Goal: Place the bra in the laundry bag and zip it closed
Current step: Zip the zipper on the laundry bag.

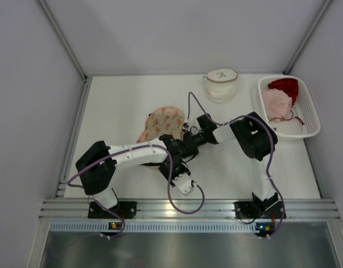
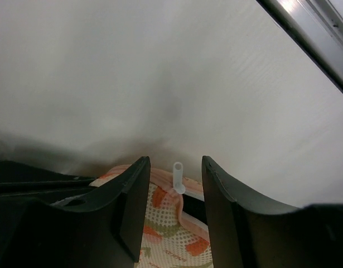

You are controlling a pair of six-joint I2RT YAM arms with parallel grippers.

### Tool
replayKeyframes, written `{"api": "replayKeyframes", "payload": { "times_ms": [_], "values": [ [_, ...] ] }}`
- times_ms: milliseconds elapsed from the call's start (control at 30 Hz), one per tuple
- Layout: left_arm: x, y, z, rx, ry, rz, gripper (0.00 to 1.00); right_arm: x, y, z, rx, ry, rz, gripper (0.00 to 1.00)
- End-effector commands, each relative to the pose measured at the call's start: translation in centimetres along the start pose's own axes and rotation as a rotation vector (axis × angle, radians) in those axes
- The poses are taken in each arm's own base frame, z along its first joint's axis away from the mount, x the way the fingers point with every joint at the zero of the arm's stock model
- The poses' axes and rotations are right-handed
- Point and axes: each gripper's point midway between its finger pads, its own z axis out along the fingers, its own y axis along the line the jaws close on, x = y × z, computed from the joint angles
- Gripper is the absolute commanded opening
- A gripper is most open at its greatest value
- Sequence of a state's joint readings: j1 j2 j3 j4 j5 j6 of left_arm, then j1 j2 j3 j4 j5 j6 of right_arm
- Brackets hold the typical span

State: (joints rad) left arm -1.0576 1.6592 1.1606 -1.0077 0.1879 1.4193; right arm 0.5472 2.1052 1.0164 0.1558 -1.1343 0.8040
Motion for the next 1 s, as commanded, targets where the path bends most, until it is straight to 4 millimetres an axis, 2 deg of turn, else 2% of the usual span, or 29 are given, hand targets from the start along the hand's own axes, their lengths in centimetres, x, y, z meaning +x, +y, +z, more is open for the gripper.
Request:
{"api": "replayKeyframes", "payload": {
  "times_ms": [0,167,467,700,867,967],
  "values": [
    [0.7,-2.1,0.1,0.119,0.057,-0.005,0.48,-0.3,-0.5,0.1,0.012,0.003,0.033,0.0],
    [1.8,-2.0,0.9,0.149,0.119,-0.021,0.48,-0.3,-0.6,0.1,0.014,0.005,0.04,0.0],
    [2.2,-0.4,1.0,0.138,0.153,-0.035,0.48,-0.3,-0.7,0.1,0.015,0.005,0.043,0.0],
    [3.3,-1.3,1.4,0.191,0.209,-0.018,0.41,-0.2,-0.6,0.1,0.016,0.007,0.038,0.0],
    [3.5,-2.0,1.6,0.232,0.216,-0.024,0.39,-0.2,-0.8,0.1,0.018,0.007,0.041,0.0],
    [3.6,-2.6,1.7,0.249,0.218,-0.021,0.34,-0.2,-0.8,0.1,0.018,0.008,0.043,0.0]
  ]
}}
